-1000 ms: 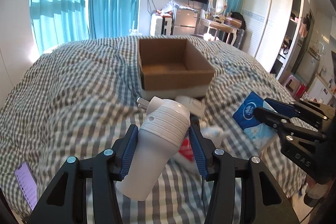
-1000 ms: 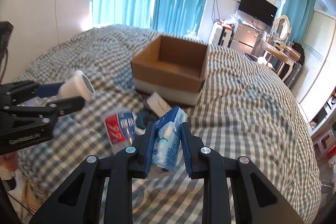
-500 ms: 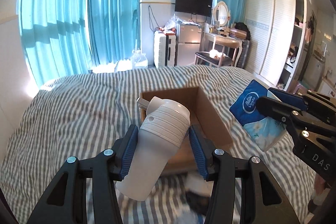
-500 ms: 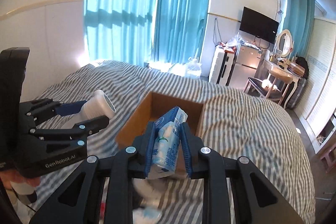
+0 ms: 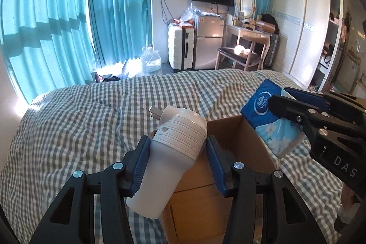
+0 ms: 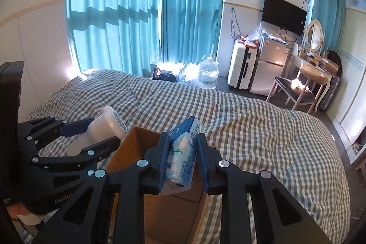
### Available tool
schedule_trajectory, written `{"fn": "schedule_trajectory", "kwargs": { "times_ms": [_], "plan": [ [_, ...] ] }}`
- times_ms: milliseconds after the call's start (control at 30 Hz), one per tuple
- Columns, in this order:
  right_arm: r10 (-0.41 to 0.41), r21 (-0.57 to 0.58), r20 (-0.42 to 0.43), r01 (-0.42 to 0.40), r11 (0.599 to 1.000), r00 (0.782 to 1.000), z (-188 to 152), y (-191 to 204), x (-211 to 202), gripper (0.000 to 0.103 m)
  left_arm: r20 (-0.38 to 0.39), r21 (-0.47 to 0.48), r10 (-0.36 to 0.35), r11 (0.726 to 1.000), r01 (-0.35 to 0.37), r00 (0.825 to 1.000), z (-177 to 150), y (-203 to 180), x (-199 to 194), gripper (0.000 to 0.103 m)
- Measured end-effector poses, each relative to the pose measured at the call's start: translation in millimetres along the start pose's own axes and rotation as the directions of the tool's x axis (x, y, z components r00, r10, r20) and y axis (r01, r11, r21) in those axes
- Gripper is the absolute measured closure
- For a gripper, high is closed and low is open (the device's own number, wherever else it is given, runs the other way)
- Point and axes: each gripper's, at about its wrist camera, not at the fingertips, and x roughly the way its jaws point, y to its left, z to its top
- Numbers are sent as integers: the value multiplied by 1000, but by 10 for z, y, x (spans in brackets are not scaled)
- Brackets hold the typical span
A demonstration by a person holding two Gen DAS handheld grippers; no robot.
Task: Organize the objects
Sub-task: 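Carry the white device into the box with the left tool while the right tool drops the tissue pack in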
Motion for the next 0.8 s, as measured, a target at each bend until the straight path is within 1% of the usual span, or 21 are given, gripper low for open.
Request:
{"fn": "schedule_trajectory", "kwargs": {
  "times_ms": [167,300,400,600,633,800],
  "plan": [
    [18,21,-63,-17,1000,998,-9,-100,501,79,-44,15,-9,1000,9,999,-20,-52,382,52],
    [18,29,-113,-15,999,993,-118,-176,829,79,-86,14,-8,1000,10,996,-72,-42,641,52],
    [18,36,-146,-13,999,989,-208,-203,1024,79,-104,20,-8,1000,10,995,-103,-54,778,52],
    [38,35,-177,-33,999,983,-375,-216,1186,79,-134,23,-19,999,22,991,-175,-85,974,54],
    [44,36,-180,-38,999,983,-394,-217,1191,79,-132,25,-17,999,20,991,-172,-100,993,57],
    [59,46,-179,-51,998,982,-425,-196,1187,77,-92,38,-13,999,17,996,-197,-120,938,57]
  ]
}}
